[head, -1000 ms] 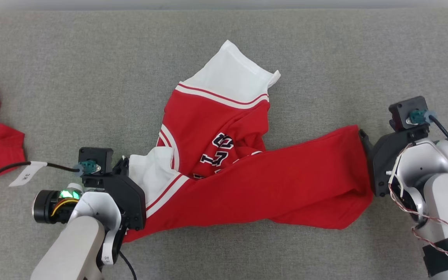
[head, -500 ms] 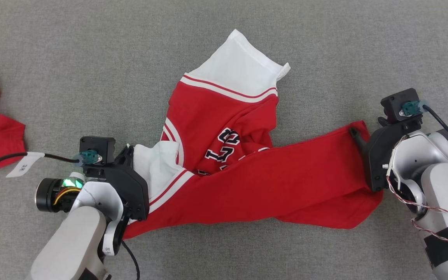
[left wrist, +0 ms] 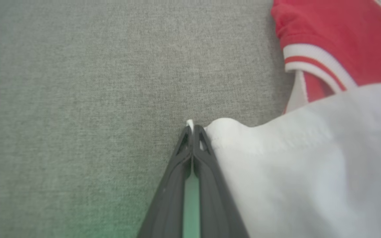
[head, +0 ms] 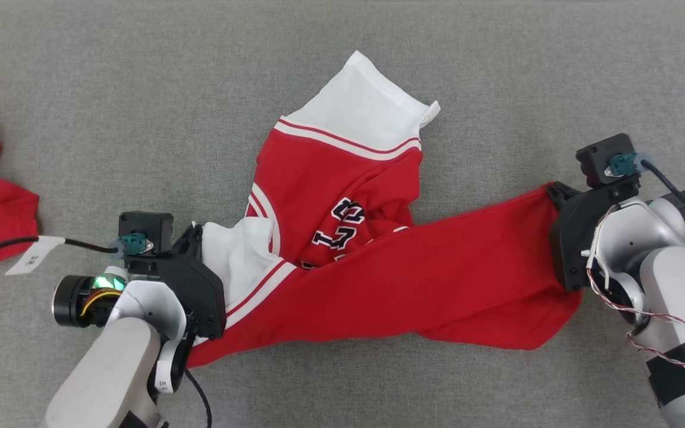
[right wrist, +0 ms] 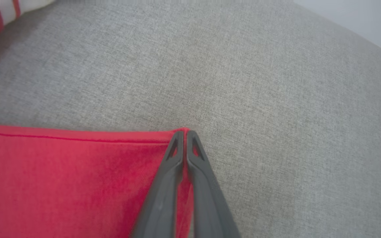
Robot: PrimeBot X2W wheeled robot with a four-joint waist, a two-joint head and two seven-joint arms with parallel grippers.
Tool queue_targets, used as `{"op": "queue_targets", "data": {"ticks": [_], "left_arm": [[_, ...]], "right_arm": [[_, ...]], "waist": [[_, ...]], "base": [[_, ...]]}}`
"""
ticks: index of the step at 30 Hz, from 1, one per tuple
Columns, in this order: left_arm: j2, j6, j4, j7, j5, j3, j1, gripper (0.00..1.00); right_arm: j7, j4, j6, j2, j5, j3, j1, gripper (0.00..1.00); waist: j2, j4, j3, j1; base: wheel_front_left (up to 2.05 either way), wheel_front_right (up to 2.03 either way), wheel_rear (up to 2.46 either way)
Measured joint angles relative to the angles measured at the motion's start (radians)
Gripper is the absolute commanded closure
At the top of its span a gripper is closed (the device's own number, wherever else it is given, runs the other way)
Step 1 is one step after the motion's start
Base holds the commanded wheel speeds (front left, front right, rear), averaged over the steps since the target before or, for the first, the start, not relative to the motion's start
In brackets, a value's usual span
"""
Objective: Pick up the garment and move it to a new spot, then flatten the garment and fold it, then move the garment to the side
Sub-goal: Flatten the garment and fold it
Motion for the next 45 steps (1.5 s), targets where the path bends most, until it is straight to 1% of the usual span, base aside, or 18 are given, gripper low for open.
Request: {"op": "queue_targets", "data": {"ticks": [6,9,10,11,13,15,16,19,20,22,25,29,31,34,37,40,44,45], "left_arm": [[-0.002,0.008,-0.025,-0.081,-0.015,0.033,0.003,1.00],[-0.011,-0.004,-0.061,-0.142,-0.049,0.080,-0.001,1.00],[-0.020,-0.016,-0.078,-0.163,-0.079,0.102,-0.002,1.00],[-0.038,-0.058,-0.118,-0.193,-0.146,0.144,-0.010,1.00],[-0.037,-0.104,-0.156,-0.216,-0.197,0.183,-0.037,1.00],[-0.025,-0.130,-0.186,-0.211,-0.240,0.226,-0.066,1.00],[-0.026,-0.133,-0.200,-0.198,-0.282,0.251,-0.080,1.00],[-0.024,-0.164,-0.250,-0.128,-0.396,0.313,-0.157,1.00],[-0.016,-0.164,-0.261,-0.114,-0.419,0.330,-0.189,1.00],[0.029,-0.157,-0.275,-0.091,-0.419,0.358,-0.259,1.00],[0.068,-0.119,-0.291,-0.113,-0.391,0.411,-0.391,1.00],[0.066,-0.125,-0.299,-0.220,-0.365,0.455,-0.587,1.00],[0.066,-0.141,-0.286,-0.281,-0.330,0.462,-0.684,1.00],[0.068,-0.142,-0.252,-0.402,-0.253,0.468,-0.823,1.00],[0.058,-0.151,-0.231,-0.475,-0.241,0.479,-0.902,1.00],[0.032,-0.197,-0.195,-0.531,-0.240,0.490,-0.991,1.00],[-0.006,-0.265,-0.206,-0.556,-0.248,0.509,-1.079,1.00],[0.000,-0.277,-0.222,-0.559,-0.218,0.505,-1.088,1.00]], "right_arm": [[-0.053,-0.022,0.000,0.002,0.026,-0.029,0.000,1.00],[-0.085,-0.041,0.000,0.014,0.064,-0.049,-0.001,1.00],[-0.096,-0.052,0.000,0.020,0.085,-0.058,-0.001,1.00],[-0.116,-0.071,0.000,0.029,0.123,-0.074,-0.006,1.00],[-0.139,-0.095,0.000,0.044,0.170,-0.098,-0.023,1.00],[-0.157,-0.124,0.000,0.047,0.208,-0.102,-0.049,1.00],[-0.160,-0.132,0.000,0.052,0.232,-0.108,-0.065,1.00],[-0.164,-0.153,0.000,0.055,0.287,-0.109,-0.128,1.00],[-0.165,-0.151,0.000,0.057,0.307,-0.110,-0.155,1.00],[-0.164,-0.139,0.000,0.056,0.321,-0.101,-0.220,1.00],[-0.186,-0.101,0.000,0.067,0.338,-0.097,-0.343,1.00],[-0.274,-0.026,0.000,0.062,0.291,-0.091,-0.511,1.00],[-0.344,0.013,0.000,0.079,0.254,-0.103,-0.591,1.00],[-0.450,0.076,0.000,0.111,0.203,-0.128,-0.701,1.00],[-0.517,0.119,0.000,0.130,0.176,-0.143,-0.761,1.00],[-0.615,0.180,0.000,0.133,0.108,-0.159,-0.855,1.00],[-0.751,0.225,0.000,0.114,0.008,-0.189,-0.971,1.00],[-0.782,0.230,0.000,0.112,-0.020,-0.195,-0.988,1.00]], "waist": [[0.0002,-0.001,-0.019,0.0003],[0.0002,-0.004,-0.029,0.0003],[0.0002,-0.006,-0.033,0.0003],[0.0002,-0.010,-0.041,0.0002],[0.0002,-0.019,-0.046,0.0003],[0.0002,-0.029,-0.046,0.0002],[0.0001,-0.034,-0.044,0.0001],[0.0001,-0.047,-0.024,0.0001],[0.0001,-0.051,-0.014,0.0001],[0.0002,-0.059,0.012,0.0001],[0.0001,-0.071,0.064,0.0001],[0.0002,-0.091,0.144,0.0003],[0.0002,-0.102,0.182,0.0003],[0.0003,-0.121,0.234,0.0004],[0.0002,-0.136,0.261,0.0004],[0.0003,-0.162,0.289,0.0003],[0.0000,-0.182,0.320,0.0000],[0.0001,-0.184,0.327,0.0000]], "base": [[0.00,0.00,0.00],[0.00,0.00,0.00],[0.00,0.00,0.00],[0.00,0.00,0.00],[0.00,0.00,0.00],[0.00,0.00,0.00],[0.00,0.00,0.00],[0.00,0.00,0.00],[0.00,0.00,0.00],[0.00,0.00,0.00],[0.00,0.00,0.00],[0.00,0.00,0.00],[0.00,0.00,0.00],[0.00,0.00,0.00],[0.00,0.00,0.00],[0.00,0.00,0.00],[0.00,0.00,0.00],[0.00,0.00,0.00]]}}
